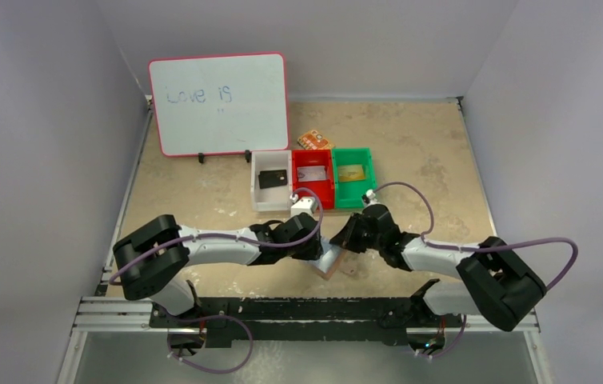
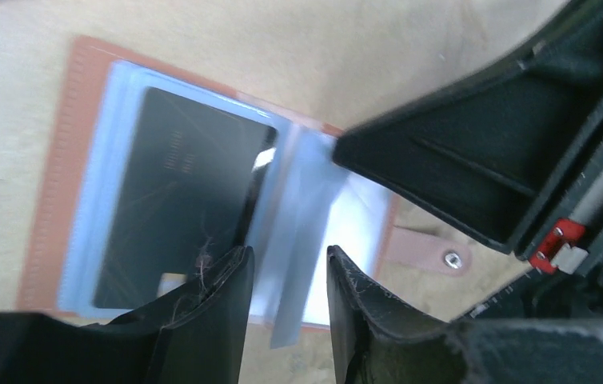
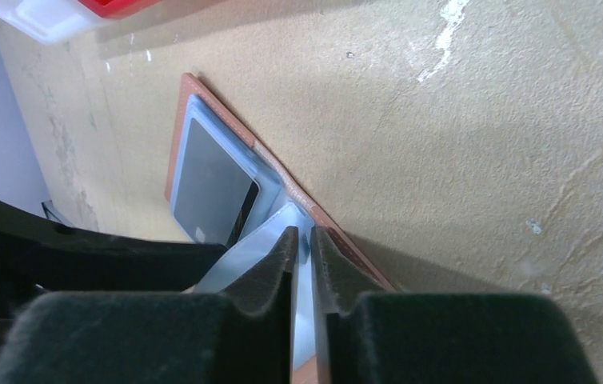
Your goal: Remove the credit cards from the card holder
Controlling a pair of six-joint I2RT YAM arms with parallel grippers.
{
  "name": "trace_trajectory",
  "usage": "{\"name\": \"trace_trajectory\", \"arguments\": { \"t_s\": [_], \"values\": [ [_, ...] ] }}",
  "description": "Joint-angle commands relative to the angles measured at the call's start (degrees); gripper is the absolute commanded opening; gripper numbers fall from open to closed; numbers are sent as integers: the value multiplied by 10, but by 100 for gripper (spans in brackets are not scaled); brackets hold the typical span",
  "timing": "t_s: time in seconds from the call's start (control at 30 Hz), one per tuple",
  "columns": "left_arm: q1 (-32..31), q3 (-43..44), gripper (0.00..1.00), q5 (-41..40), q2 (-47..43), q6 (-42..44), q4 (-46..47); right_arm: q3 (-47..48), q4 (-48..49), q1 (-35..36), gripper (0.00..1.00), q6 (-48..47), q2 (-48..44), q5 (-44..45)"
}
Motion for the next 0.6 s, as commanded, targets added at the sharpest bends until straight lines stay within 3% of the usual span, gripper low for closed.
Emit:
{"name": "trace_trajectory", "arguments": {
  "t_s": [0.0,0.23,0.4,0.57],
  "values": [
    [3,-8,37,117,11,13,76,1,-14,1,17,6,-26,-4],
    [2,3,36,168,28,18,118,38,-149,1,43,9,-120,59],
    [0,11,35,194,58,21,130,57,-259,1,46,44,-211,140],
    [-9,20,35,195,99,18,137,50,-277,1,45,50,-271,147]
  ]
}}
